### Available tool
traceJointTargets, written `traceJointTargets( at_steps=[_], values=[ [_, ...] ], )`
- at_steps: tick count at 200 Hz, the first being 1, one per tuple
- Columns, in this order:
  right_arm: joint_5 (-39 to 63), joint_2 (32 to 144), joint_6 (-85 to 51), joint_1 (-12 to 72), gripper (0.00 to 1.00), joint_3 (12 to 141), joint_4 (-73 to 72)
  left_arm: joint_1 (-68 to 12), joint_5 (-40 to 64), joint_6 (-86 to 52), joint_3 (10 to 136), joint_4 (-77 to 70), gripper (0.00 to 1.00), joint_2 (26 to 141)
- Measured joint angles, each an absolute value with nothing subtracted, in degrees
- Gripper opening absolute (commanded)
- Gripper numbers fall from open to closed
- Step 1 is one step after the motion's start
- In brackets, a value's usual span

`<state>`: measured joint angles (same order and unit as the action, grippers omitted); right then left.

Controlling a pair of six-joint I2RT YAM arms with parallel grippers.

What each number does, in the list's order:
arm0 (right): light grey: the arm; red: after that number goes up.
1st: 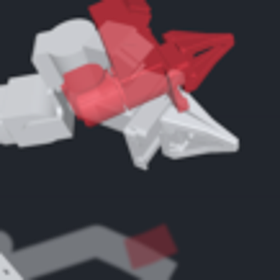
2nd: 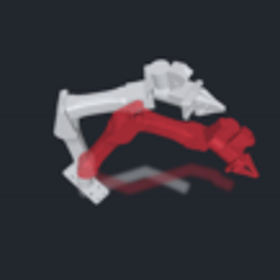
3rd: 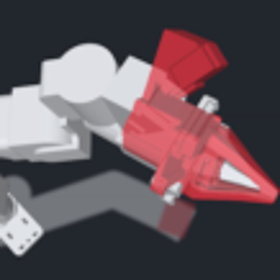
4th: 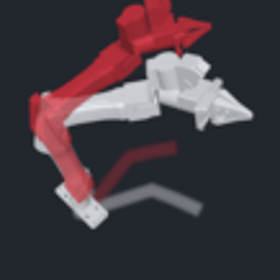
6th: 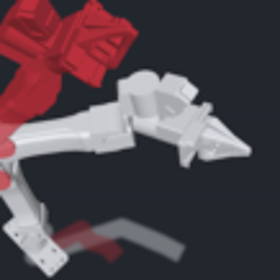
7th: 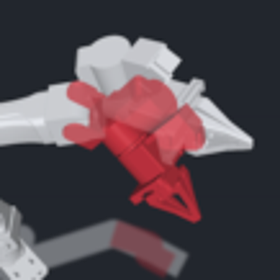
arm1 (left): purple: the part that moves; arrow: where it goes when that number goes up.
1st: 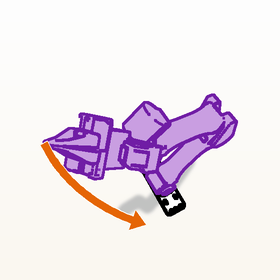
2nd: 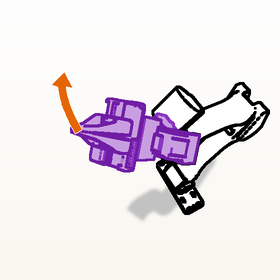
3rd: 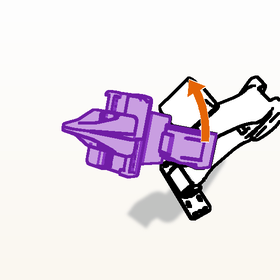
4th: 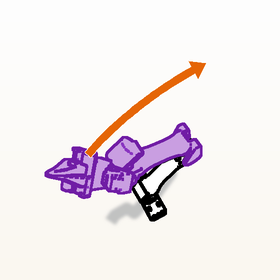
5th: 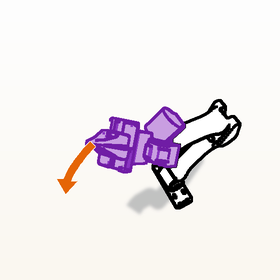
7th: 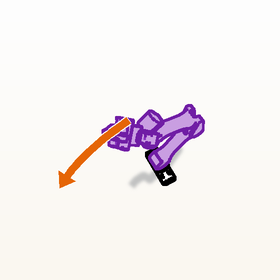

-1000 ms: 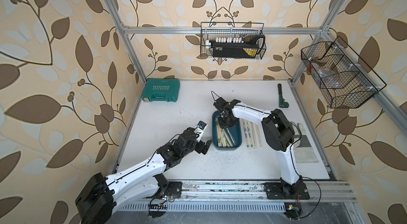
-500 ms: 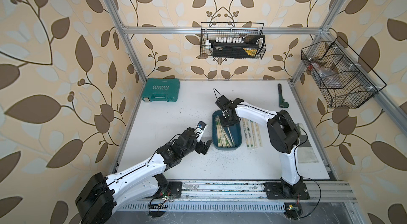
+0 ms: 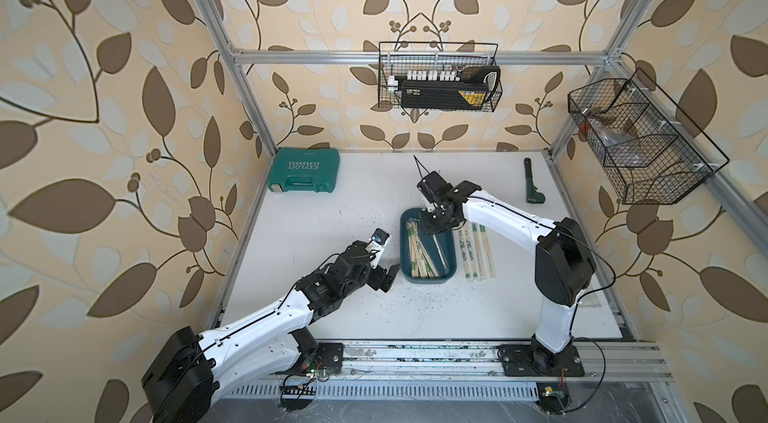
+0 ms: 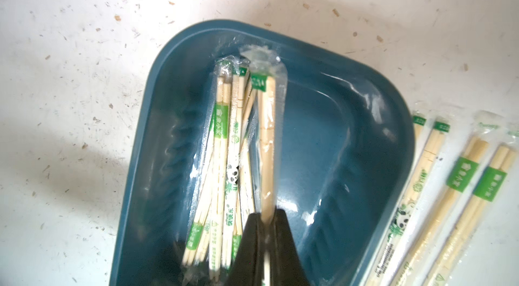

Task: Take the paired disposable chopsticks out of the storage box
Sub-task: Place the paired disposable chopsticks at the center of the board.

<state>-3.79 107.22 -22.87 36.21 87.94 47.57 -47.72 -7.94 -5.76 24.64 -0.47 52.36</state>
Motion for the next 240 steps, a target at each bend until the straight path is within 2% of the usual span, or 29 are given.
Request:
traceJointTargets(
  at_steps=[64,92,132,189,240],
  values=[
    [-3.6,95.55,-22.44,29.19,0.06,85.08,49.63,-47.72,-7.94,-5.76,24.64,-0.51,0.99,51.29],
    [-4.29,92.05,-20.82,21.3,0.07,82.52,50.83,-47.72,-7.92,-5.76,24.64,-0.51,0.99,51.37],
    [-9.3,92.51,-18.15,11.09,0.07,77.43,51.86,-47.72,-7.86,-5.76,24.64,-0.51,0.99,51.37],
    [-17.23,101.3,-15.29,10.85,0.05,73.54,49.36,-47.72,-7.79,-5.76,24.64,-0.51,0.99,51.44],
    [-16.93,104.55,-14.63,10.85,0.08,70.59,46.41,-47.72,-7.75,-5.76,24.64,-0.49,0.99,51.44]
  ],
)
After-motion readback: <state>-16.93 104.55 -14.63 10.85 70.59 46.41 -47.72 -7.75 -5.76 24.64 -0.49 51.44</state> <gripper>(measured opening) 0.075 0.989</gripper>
